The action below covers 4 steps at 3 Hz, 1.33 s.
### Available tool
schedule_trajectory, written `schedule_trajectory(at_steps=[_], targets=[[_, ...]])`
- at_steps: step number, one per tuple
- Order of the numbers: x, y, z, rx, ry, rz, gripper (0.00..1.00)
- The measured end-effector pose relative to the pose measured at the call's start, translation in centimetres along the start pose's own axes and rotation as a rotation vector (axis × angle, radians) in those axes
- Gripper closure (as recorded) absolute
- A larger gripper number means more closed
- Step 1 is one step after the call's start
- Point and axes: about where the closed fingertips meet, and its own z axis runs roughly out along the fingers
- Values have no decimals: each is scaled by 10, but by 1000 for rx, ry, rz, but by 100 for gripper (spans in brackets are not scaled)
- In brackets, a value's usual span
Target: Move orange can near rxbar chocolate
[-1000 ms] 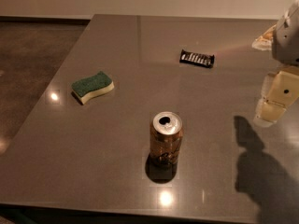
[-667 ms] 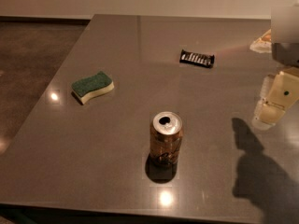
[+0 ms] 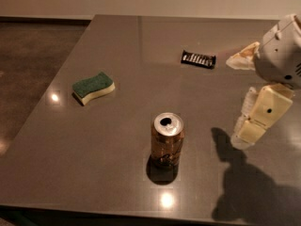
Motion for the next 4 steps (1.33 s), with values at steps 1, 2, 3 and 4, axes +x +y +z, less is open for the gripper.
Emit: schedule_trajectory(at_steps=[1, 2, 3, 4], targets=[[-23, 17, 22, -48, -52, -26, 0], [-51, 35, 50, -90, -76, -83, 0], [-67, 46, 68, -109, -75, -124, 0], [-78, 52, 82, -125, -70, -149, 0]])
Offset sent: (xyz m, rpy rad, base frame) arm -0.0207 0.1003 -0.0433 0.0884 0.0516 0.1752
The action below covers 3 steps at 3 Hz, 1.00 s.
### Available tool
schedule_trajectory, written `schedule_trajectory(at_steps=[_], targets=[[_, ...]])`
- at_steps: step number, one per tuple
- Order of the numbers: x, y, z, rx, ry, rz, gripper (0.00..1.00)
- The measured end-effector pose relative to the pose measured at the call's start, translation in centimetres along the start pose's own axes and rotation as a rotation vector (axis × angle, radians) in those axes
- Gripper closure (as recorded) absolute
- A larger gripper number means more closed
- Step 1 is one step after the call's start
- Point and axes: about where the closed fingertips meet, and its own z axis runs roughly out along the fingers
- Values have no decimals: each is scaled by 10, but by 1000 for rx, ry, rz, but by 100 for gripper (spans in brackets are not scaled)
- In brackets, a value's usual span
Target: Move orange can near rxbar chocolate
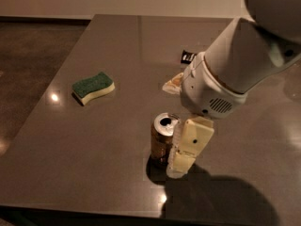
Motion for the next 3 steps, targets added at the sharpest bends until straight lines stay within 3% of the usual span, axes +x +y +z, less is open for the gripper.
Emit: schedule_trajectory(at_steps=[1, 3], targets=[[-4, 0, 16, -21, 4, -11, 4], [3, -4, 18, -34, -5, 10, 50]])
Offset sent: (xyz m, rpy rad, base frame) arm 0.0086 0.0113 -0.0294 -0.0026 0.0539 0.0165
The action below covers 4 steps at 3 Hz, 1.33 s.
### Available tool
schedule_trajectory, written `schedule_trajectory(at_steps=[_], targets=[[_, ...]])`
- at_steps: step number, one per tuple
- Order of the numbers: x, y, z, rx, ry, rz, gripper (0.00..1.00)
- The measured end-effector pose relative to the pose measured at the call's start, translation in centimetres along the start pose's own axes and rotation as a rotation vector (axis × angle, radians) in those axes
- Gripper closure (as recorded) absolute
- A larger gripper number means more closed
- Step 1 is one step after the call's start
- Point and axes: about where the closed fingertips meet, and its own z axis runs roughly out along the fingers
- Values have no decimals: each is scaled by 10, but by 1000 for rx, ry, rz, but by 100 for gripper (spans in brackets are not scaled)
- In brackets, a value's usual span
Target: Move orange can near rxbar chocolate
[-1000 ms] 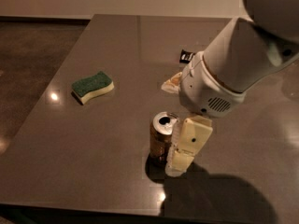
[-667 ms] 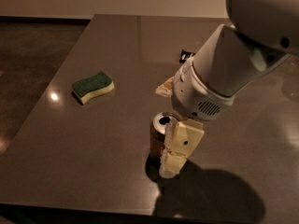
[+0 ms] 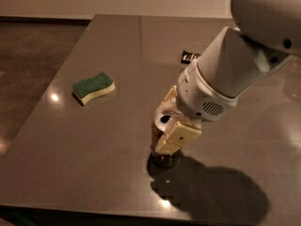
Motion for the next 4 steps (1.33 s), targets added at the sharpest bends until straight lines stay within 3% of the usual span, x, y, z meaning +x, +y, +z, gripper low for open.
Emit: schedule_trajectory(at_steps=[1, 2, 3, 4], targets=[[10, -13, -25, 31, -31, 63, 81], [21, -30, -48, 76, -50, 142, 100], [21, -32, -50, 89, -48, 149, 100], [20, -41, -60, 160, -38, 185, 100]])
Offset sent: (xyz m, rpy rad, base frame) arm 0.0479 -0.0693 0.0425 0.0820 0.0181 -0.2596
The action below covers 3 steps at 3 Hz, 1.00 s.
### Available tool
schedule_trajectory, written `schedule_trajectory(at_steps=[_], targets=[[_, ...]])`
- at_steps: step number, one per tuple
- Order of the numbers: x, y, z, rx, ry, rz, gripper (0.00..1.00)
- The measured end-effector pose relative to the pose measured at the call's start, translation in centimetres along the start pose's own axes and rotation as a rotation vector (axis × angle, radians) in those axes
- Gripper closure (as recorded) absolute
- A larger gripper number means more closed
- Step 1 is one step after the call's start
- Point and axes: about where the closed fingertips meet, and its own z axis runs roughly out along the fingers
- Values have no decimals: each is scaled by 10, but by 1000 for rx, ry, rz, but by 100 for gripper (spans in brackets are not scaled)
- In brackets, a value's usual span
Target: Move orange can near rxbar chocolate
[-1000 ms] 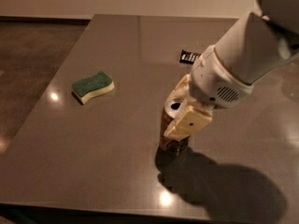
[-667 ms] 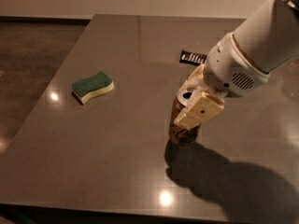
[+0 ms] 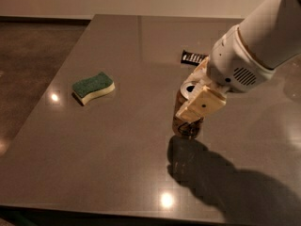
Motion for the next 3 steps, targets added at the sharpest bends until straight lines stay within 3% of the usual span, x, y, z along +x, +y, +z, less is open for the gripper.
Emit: schedule_trajectory(at_steps=[1, 2, 3], targets=[[1, -32, -23, 110, -22, 63, 100], [11, -87, -49, 212, -67, 166, 100], [19, -120, -56, 240, -90, 222, 100]])
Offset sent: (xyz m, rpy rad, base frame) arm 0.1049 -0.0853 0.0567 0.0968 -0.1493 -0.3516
